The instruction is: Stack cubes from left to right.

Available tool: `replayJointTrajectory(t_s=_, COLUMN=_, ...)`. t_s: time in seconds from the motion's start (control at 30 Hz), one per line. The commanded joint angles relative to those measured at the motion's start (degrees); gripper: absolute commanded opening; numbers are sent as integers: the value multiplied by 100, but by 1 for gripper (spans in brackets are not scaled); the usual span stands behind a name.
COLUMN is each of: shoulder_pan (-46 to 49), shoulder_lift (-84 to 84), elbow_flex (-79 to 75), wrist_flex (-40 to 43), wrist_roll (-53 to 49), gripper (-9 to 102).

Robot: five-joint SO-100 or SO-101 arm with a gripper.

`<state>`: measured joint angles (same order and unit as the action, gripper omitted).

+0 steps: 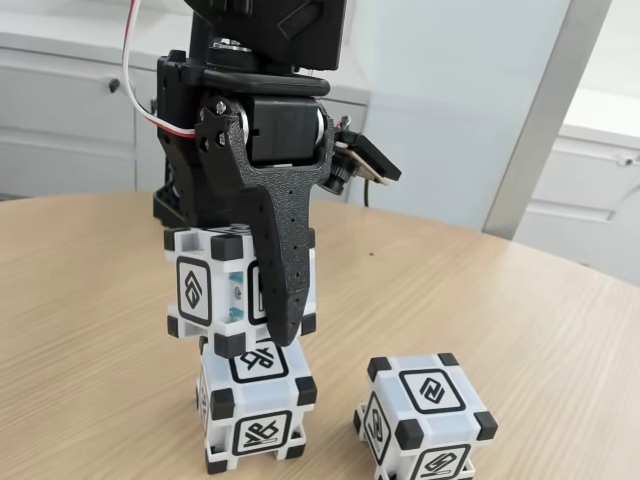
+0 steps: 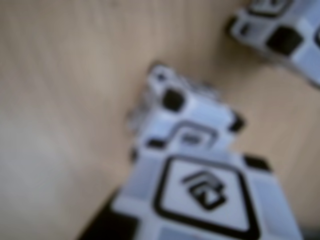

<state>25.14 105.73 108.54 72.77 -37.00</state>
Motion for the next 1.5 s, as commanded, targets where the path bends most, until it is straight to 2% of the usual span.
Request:
replayJointTrajectory(t_s=0.0, shoulder_pan=-53, shoulder_lift=26, elbow_flex=-26, wrist_flex=-53, wrist_roll=-44, gripper=24)
replayJointTrajectory(t_s=1.2, shoulder_pan=-193, shoulder_lift=-404, elbow_flex=-44, wrist_flex=-53, wrist_roll=167, gripper=24)
replayJointTrajectory(t_s=1.47, shoulder_pan=-193, shoulder_lift=-343, elbow_flex=-105, wrist_flex=-53, wrist_roll=114, gripper=34)
